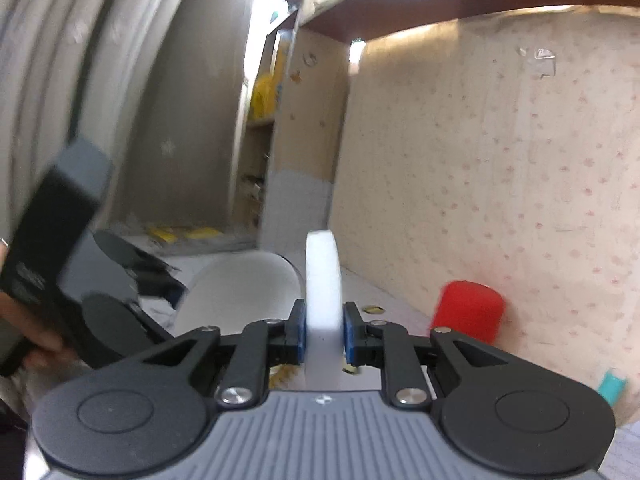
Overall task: Clean bowl
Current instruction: 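Wipe the sponge across the bowl interior with the right tool while the left tool tilts it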
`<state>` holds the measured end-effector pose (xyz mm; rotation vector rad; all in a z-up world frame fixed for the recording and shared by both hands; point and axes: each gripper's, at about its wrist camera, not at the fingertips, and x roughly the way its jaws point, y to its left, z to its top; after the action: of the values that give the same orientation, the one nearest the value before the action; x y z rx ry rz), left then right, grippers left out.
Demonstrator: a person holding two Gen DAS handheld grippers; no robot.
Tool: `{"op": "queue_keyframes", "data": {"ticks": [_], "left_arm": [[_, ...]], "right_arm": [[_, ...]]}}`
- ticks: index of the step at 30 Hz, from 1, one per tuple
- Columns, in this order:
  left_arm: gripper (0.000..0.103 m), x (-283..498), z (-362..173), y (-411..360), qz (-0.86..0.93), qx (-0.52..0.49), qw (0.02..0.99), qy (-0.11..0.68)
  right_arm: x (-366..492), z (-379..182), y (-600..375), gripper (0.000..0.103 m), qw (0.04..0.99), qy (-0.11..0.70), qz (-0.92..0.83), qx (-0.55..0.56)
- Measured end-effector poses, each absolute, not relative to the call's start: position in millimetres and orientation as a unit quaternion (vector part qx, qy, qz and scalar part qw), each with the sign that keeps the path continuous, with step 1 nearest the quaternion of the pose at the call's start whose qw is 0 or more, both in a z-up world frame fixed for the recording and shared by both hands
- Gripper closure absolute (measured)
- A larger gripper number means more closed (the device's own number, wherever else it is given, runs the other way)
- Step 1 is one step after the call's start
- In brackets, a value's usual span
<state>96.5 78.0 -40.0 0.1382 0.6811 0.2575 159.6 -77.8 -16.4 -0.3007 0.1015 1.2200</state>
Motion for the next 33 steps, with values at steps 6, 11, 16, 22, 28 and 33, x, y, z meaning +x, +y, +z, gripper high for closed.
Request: {"op": "queue_keyframes", "data": {"ticks": [6,11,16,22,28,33], "left_arm": [[0.037,97,-41,80,0.125,0.068,0.933,0.331],[0.034,98,-41,82,0.128,0.065,0.933,0.331],[0.032,97,-42,85,0.129,0.061,0.933,0.331],[0.031,96,-43,87,0.126,0.059,0.934,0.330],[0.030,95,-43,94,0.125,0.057,0.933,0.332],[0.030,93,-45,98,0.123,0.057,0.934,0.332]], "right_arm": [[158,-18,-75,0.083,0.808,0.051,0.567,-0.151],[157,-19,-75,0.081,0.806,0.054,0.569,-0.154],[160,-19,-75,0.081,0.809,0.057,0.563,-0.157],[164,-16,-80,0.081,0.812,0.058,0.564,-0.138],[170,-16,-83,0.082,0.826,0.060,0.543,-0.138],[174,-18,-82,0.082,0.835,0.072,0.524,-0.151]]}}
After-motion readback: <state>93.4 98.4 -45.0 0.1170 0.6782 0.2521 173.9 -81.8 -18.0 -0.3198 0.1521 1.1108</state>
